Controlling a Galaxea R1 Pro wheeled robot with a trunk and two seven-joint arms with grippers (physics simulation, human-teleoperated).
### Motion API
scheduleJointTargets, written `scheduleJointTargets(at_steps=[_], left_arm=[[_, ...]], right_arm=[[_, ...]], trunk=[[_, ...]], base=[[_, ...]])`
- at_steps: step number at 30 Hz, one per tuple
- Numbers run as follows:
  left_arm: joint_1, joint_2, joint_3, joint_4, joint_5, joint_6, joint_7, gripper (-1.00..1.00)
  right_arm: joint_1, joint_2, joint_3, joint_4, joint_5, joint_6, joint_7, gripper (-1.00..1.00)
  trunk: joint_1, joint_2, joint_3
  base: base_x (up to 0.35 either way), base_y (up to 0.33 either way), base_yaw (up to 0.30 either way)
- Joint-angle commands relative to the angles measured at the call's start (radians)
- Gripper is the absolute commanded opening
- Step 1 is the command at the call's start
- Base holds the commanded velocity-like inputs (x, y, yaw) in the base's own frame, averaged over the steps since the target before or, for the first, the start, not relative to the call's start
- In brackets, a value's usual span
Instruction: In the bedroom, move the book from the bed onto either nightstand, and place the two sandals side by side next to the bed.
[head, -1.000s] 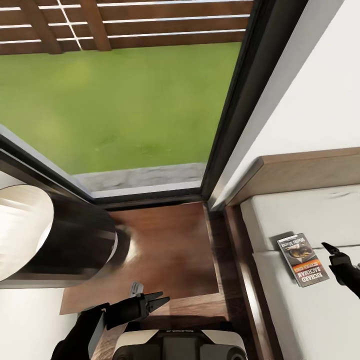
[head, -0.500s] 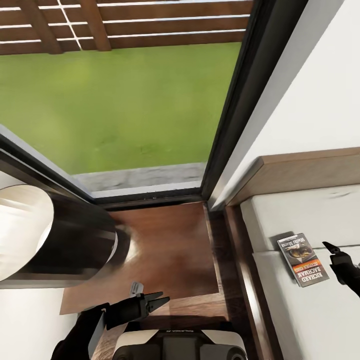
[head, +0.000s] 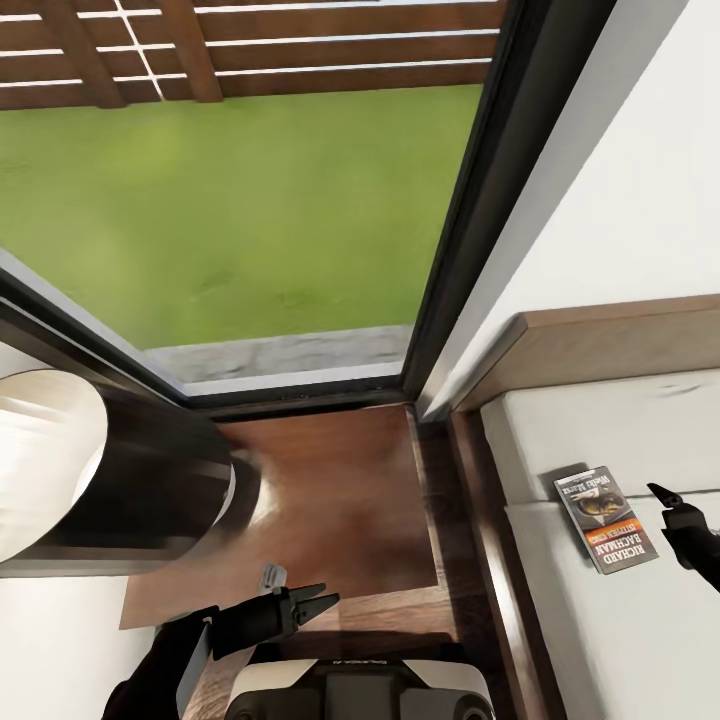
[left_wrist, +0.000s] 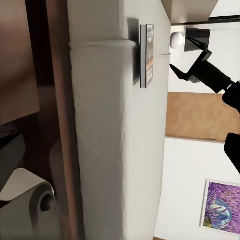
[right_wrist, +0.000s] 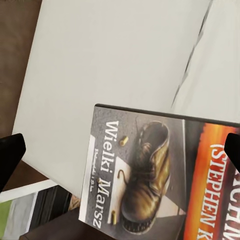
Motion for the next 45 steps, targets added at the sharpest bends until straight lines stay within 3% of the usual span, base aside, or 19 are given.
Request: scheduleJointTargets(at_steps=[1,7,19,27,45], left_arm=[[0.000,-0.001,0.004,0.000,-0.001,0.011,-0.005,1.00],[-0.001,-0.001,0.003,0.000,-0.001,0.011,-0.005,1.00],[0.000,-0.001,0.004,0.000,-0.001,0.011,-0.005,1.00],[0.000,-0.001,0.003,0.000,-0.001,0.011,-0.005,1.00],[0.000,-0.001,0.003,0.000,-0.001,0.011,-0.005,1.00]], right_arm=[[0.000,0.000,-0.003,0.000,-0.004,0.006,0.002,1.00],[-0.001,0.000,-0.003,0.000,-0.004,0.007,0.002,1.00],[0.000,0.000,-0.003,0.000,-0.004,0.007,0.002,1.00],[-0.001,0.000,-0.003,0.000,-0.004,0.007,0.002,1.00],[-0.001,0.000,-0.003,0.000,-0.004,0.007,0.002,1.00]], trunk=[[0.000,0.000,0.000],[0.000,0.000,0.000],[0.046,-0.084,-0.038],[0.046,-0.084,-0.038],[0.115,-0.210,-0.094]], base=[[0.000,0.000,0.000],[0.000,0.000,0.000],[0.000,0.000,0.000],[0.000,0.000,0.000],[0.000,0.000,0.000]])
